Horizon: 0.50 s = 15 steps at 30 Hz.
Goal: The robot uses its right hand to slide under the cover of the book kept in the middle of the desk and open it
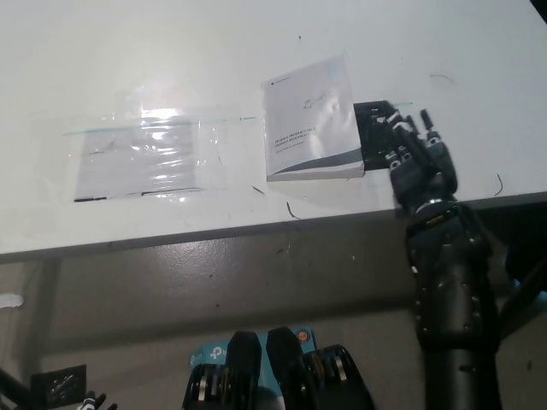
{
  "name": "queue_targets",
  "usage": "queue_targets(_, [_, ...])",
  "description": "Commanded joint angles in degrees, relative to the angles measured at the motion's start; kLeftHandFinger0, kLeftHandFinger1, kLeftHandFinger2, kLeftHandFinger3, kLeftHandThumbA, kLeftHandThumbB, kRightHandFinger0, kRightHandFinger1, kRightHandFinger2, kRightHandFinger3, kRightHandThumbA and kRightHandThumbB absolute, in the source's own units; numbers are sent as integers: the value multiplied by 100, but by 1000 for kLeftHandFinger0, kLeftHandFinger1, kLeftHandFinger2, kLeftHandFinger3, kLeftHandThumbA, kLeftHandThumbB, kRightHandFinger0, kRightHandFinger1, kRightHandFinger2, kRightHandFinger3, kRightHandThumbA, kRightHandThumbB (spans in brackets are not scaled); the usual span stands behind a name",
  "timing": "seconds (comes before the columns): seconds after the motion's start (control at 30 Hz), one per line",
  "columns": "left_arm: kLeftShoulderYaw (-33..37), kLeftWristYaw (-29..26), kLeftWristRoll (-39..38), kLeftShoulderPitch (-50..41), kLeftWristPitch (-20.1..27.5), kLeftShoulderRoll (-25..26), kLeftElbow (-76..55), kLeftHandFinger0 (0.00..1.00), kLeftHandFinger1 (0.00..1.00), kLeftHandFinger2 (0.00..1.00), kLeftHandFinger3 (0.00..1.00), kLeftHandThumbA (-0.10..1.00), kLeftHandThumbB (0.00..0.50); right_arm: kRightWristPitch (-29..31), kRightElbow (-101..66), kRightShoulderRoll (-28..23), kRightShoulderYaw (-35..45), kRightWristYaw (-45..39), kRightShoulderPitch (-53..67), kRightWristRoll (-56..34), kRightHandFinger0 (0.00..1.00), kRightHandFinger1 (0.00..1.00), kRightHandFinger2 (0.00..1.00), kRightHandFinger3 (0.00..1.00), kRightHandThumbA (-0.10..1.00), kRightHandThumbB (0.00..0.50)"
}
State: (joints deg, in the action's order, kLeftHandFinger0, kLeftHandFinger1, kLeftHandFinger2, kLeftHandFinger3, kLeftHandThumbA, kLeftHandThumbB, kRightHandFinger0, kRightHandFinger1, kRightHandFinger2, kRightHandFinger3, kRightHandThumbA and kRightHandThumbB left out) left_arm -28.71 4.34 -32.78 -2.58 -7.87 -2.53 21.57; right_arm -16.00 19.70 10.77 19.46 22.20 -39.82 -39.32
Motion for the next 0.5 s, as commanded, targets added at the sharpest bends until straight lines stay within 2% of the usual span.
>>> queue_targets(0.0, [41,18,-57,6,31,61,-123,757,750,801,861,873,194,277,74,96,-89,-269,-376,147,1000,1000,1000,1000,1000,96])
queue_targets(0.13, [6,42,-158,42,-26,67,-116,794,774,807,880,863,187,321,183,145,-122,-330,-388,207,1000,1000,1000,1000,1000,87])
queue_targets(0.47, [94,31,-51,67,53,78,-86,767,752,790,879,880,179,634,780,295,-106,-597,-379,234,1000,1000,1000,1000,1000,91])
